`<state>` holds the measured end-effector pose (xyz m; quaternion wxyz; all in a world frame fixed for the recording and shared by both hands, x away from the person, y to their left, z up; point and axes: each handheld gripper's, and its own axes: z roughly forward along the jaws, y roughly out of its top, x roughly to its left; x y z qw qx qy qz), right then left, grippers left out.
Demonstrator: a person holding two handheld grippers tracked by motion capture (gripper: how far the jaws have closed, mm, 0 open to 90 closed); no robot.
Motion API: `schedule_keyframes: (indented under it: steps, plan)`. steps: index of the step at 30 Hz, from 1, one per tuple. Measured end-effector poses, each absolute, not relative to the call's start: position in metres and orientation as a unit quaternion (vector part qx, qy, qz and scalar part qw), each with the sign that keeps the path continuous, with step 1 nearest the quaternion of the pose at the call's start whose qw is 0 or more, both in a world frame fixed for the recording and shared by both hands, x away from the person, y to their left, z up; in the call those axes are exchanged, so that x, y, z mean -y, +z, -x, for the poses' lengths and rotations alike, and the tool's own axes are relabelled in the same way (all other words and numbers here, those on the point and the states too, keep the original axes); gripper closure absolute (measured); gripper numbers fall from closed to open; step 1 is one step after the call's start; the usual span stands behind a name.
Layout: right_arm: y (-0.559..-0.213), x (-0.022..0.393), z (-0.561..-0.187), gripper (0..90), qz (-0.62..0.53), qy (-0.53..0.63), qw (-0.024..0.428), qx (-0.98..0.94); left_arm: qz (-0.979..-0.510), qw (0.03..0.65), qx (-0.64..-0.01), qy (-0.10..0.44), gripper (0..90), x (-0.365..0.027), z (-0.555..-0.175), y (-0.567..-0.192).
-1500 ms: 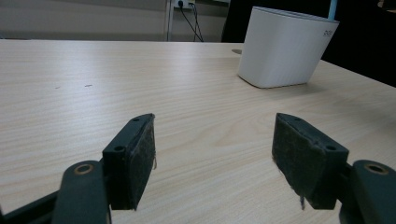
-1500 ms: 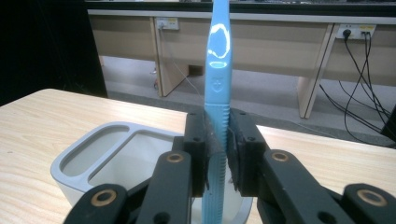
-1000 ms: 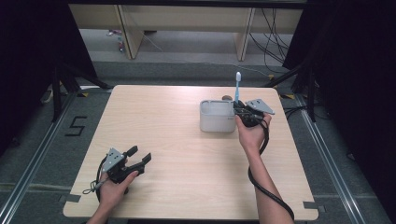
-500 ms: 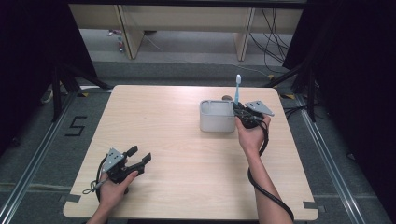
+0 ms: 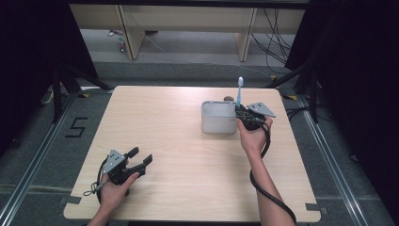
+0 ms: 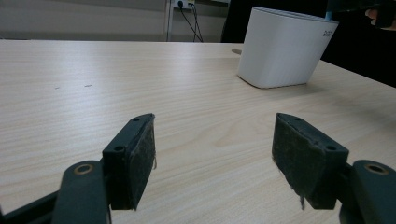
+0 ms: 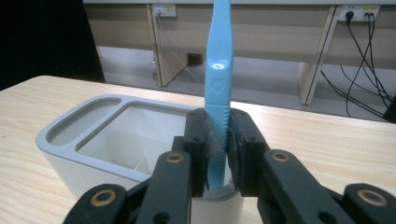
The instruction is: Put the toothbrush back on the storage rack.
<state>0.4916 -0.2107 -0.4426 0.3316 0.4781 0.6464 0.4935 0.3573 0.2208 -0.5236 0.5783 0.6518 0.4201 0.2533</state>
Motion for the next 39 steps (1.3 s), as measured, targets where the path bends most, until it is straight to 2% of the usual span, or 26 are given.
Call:
schedule_keyframes:
  steps: [39]
  plan:
    - [-0.4494,0.2114,-0.4915,78.2,-0.479,0.482,0.325,-0.658,-0.653,0.577,-0.420,0.254,29.5,-0.2203,-0.3574,-0.5235]
